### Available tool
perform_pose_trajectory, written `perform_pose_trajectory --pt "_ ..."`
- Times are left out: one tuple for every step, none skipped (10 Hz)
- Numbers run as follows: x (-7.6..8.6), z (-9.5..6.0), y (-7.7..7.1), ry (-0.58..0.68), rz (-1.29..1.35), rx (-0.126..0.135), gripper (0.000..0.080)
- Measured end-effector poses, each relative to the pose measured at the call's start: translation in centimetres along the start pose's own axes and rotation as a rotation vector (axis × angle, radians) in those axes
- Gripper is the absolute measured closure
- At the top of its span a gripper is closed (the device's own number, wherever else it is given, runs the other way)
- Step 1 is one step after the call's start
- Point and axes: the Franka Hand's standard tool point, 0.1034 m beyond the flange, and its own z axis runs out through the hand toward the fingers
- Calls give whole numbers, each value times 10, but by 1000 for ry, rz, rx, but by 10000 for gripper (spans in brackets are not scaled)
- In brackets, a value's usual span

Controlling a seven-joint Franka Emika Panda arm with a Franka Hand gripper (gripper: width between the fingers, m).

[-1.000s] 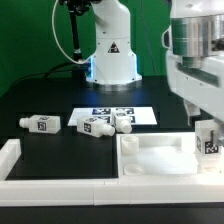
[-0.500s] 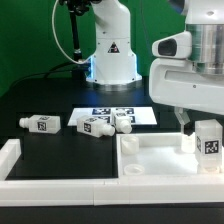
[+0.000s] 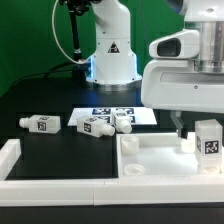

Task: Assemble one leg

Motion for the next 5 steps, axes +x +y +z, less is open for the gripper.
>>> perform_pose_trajectory --pt "0 0 0 -1 86 0 283" --pt "0 0 0 -1 155 1 423" --pt "0 0 0 -1 229 1 517" --pt "0 0 0 -1 293 1 517" --pt "0 1 0 -1 364 0 517"
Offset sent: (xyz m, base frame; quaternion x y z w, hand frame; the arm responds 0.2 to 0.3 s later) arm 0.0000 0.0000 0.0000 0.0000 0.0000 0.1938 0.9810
